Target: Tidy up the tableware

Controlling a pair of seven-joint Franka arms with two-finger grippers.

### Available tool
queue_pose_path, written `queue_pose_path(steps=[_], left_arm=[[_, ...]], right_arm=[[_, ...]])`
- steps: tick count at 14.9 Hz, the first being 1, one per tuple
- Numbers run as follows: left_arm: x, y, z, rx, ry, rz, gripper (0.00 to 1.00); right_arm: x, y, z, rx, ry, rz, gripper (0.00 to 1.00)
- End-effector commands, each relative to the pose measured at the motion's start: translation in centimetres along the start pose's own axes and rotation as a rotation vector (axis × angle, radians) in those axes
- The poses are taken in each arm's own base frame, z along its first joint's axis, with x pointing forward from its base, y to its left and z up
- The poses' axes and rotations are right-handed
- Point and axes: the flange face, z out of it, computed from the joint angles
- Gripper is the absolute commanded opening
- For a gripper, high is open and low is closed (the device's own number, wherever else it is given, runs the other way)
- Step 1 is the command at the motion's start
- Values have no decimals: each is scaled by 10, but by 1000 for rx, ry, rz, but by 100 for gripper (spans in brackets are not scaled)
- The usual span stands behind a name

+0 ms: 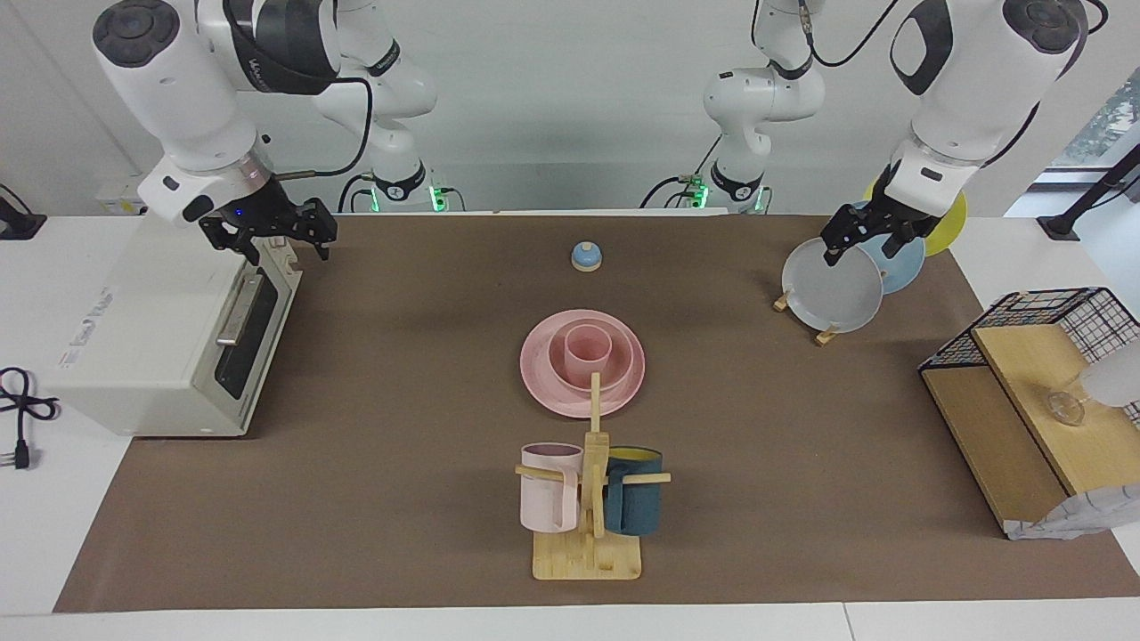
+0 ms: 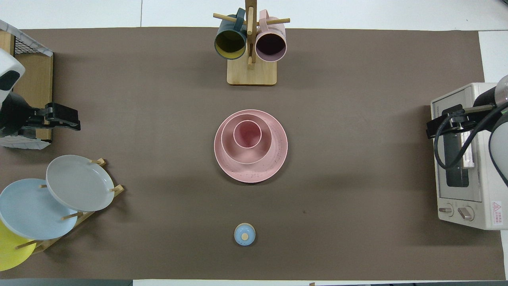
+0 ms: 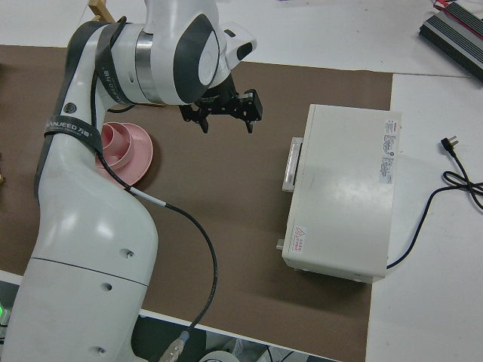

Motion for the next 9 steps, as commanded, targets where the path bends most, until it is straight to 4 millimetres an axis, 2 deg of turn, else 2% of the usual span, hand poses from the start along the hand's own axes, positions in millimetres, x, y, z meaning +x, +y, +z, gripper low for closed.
queue_pose_path(steps=[1,4,9], left_arm=[[-6,-2,-20,36,-46,36,100],[-13,2,-25,35,-64,85,100],[-10,-2,-25,23,-55,90,100]], right_arm=[[-4,-2,-4,5,9,3,100],[-5,-2,-5,7,8,0,100],[-6,-2,-5,7,8,1,100]])
